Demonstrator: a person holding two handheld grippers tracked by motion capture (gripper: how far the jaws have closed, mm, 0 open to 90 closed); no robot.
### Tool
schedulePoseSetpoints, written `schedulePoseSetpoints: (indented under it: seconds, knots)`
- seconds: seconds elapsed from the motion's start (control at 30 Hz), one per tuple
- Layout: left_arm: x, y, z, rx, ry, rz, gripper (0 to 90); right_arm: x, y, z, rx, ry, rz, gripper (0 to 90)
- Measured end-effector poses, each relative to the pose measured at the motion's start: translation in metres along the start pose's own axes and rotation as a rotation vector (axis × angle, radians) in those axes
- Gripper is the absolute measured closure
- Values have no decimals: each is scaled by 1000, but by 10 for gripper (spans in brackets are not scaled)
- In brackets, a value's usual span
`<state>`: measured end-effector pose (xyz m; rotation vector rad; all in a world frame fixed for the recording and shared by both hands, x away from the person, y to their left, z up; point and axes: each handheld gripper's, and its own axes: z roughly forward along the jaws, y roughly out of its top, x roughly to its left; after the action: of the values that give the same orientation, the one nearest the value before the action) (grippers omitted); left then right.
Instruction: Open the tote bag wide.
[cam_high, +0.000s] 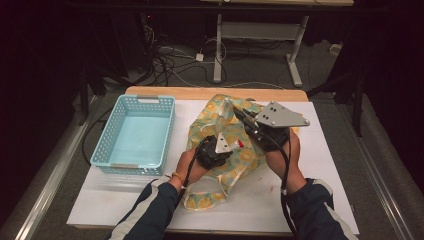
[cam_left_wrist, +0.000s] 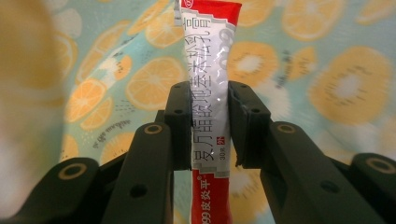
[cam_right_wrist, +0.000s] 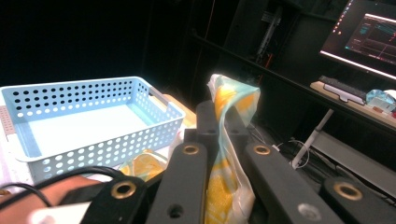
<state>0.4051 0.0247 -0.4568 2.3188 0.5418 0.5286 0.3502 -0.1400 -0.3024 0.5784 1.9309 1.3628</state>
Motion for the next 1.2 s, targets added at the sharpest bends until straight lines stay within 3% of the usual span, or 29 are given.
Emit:
schedulePoseSetpoints:
  seconds: [0.13, 0.33, 0.57, 0.77, 0.87, 1.0, 1.1, 1.2]
  knots:
    - [3, 4, 5, -3, 14, -43, 658, 2, -1, 2, 6, 9, -5, 900]
    - [-2, 3, -8, -26, -3, -17, 537, 2, -4, 4, 17, 15, -2, 900]
    - [-15, -13, -46, -49, -20, 81, 486, -1, -11, 3, 31, 11, 5, 900]
    - [-23, -31, -90, -78, -53, 87, 450, -4, -15, 4, 45, -3, 15, 900]
    - [-32, -39, -103, -78, -82, 97, 426, -5, -16, 4, 51, -7, 14, 900]
    - [-48, -47, -109, -75, -155, 98, 417, -6, -17, 5, 57, -11, 17, 900]
    - [-58, -53, -107, -49, -181, 97, 414, -7, -20, 5, 66, -15, 14, 900]
    - [-68, -58, -102, -12, -188, 130, 387, -9, -22, 4, 69, -21, 22, 900]
